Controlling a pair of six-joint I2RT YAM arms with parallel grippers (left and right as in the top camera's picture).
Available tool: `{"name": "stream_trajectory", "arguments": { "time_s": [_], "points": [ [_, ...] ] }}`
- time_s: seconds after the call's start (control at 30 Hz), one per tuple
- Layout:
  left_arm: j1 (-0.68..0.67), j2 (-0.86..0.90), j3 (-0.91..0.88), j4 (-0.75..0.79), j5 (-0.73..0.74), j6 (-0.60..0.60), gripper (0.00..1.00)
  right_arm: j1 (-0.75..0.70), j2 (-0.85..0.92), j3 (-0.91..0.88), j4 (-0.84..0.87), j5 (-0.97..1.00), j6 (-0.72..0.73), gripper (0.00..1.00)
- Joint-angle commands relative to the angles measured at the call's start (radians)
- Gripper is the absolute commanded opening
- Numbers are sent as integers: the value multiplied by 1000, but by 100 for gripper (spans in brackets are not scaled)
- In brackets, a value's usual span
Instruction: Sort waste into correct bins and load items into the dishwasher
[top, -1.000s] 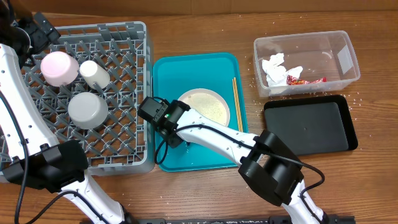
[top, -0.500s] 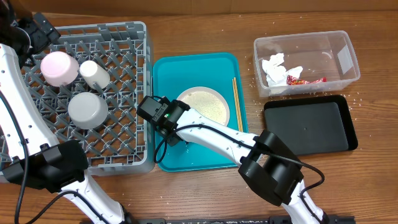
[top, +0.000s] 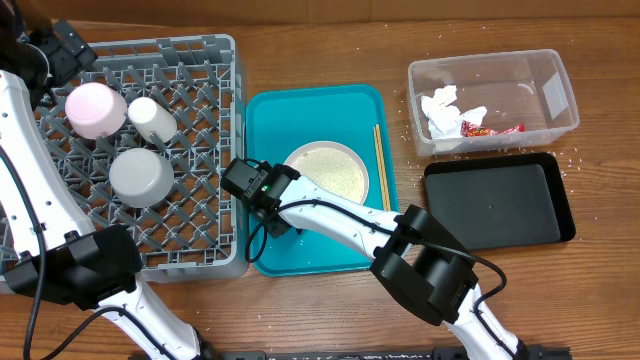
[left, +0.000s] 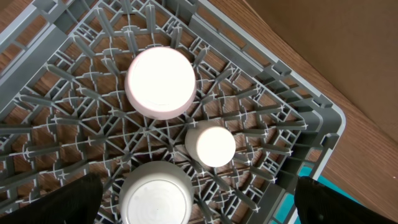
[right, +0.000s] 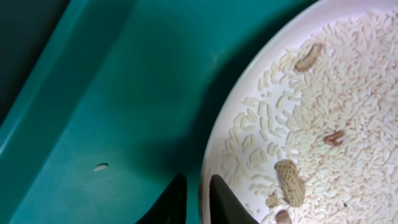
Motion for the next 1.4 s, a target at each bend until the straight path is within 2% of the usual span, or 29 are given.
{"name": "stream_trajectory", "arguments": {
  "time_s": [0.0,0.13,0.27,0.47,0.97,1.37],
  "points": [
    [-13,0,-2,0,10,-10,100,-5,42,0,4,2,2,16],
    [-13,0,-2,0,10,-10,100,-5,47,0,3,6,0,15],
    [-13,0,-2,0,10,-10,100,-5,47,0,2,6,1,4],
    [-13,0,-2,0,10,-10,100,-5,47,1,2,18,2,4],
    [-13,0,-2,0,10,-10,100,-1,47,73,-85,280,31,4],
    [-13,0,-2,0,10,-10,100,-3,45,114,-130,393,31,4]
  ]
}}
